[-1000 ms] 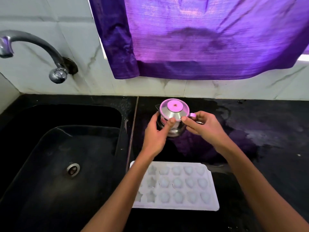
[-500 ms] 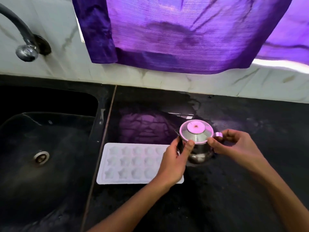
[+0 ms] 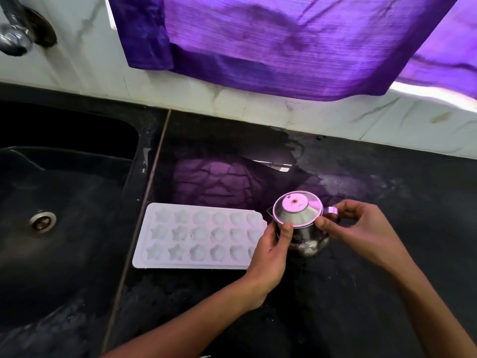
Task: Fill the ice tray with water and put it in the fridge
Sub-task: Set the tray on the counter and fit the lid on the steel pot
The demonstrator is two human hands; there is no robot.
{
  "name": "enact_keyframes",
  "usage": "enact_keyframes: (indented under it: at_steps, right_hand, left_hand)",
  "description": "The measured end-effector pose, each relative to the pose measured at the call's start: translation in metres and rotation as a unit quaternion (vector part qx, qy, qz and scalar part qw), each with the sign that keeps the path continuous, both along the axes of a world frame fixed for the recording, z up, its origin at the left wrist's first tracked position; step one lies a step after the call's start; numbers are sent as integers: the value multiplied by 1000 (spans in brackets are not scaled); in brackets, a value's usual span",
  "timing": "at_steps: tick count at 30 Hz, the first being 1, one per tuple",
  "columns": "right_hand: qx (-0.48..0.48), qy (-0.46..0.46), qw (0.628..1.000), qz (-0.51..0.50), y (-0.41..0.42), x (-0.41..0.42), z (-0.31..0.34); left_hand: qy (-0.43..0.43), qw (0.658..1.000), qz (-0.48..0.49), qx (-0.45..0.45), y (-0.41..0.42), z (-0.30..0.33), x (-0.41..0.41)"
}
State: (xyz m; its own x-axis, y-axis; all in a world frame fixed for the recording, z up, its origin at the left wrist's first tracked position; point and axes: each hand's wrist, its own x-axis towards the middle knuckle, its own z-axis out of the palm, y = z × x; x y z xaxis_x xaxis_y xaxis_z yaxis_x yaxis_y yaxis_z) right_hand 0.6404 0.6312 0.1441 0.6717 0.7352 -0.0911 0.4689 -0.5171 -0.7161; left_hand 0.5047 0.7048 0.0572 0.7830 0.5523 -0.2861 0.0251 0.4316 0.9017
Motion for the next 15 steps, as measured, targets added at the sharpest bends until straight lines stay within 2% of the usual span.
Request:
enact_keyframes:
  at_steps: [15]
  right_hand:
    - [-13, -24, 999, 22, 5, 4, 10]
  left_hand:
    - [11, 999, -32, -37, 2, 5, -2]
